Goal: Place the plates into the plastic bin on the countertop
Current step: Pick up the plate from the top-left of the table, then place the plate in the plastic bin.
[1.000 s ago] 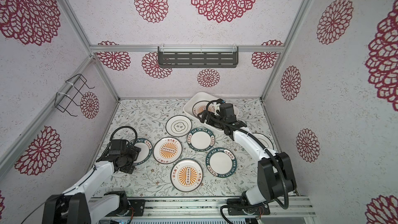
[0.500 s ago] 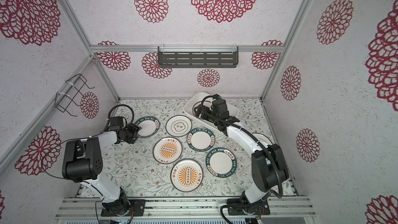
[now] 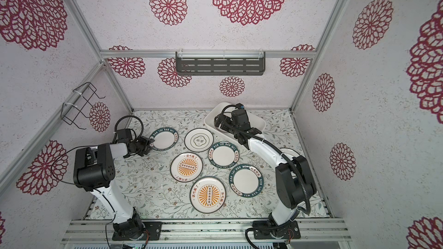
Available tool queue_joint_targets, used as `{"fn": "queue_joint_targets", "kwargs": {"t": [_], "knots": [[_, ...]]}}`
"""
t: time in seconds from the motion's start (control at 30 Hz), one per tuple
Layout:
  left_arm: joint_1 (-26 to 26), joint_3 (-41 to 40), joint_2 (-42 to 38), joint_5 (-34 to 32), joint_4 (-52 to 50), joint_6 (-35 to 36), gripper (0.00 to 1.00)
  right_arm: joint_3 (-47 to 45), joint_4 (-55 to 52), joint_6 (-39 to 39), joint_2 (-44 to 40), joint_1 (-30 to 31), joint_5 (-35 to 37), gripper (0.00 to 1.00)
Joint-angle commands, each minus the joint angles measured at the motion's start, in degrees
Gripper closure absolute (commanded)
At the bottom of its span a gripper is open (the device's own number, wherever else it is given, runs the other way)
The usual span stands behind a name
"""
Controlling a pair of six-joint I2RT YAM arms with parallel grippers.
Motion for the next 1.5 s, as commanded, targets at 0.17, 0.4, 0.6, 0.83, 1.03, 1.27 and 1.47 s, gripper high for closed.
{"fn": "queue_joint_targets", "kwargs": {"t": [0.17,0.4,0.6,0.83,1.03,1.27,1.47], "knots": [[0.1,-0.1,2.0,0.8,1.8,1.0,0.81,3.3,-1.3,-0.5,0.7,0.3,1.4,0.01],[-0.4,-1.2,-6.1,0.3,1.8,-0.1,0.93,3.2,-2.8,-2.6,-0.1,-0.2,-0.5,0.01],[-2.6,-0.9,-15.7,-2.2,-2.3,-0.5,0.95,1.5,-2.1,-3.7,-1.6,-1.5,-5.4,0.01],[-10.6,3.0,-24.2,-6.2,-11.1,0.5,0.94,-2.5,-2.5,-4.4,-5.9,-5.0,-11.4,0.01],[-21.8,7.5,-24.6,-8.1,-12.9,-0.2,0.94,-8.0,5.7,-0.3,-8.9,-9.1,-22.7,0.01],[-31.6,14.5,-19.3,-5.1,-10.2,-4.0,0.93,-9.4,7.8,1.7,-8.5,-9.5,-26.4,0.07],[-35.2,20.5,-15.2,-3.3,-12.0,-2.6,0.93,-10.9,13.2,6.2,-7.0,-9.6,-28.1,0.17]]}}
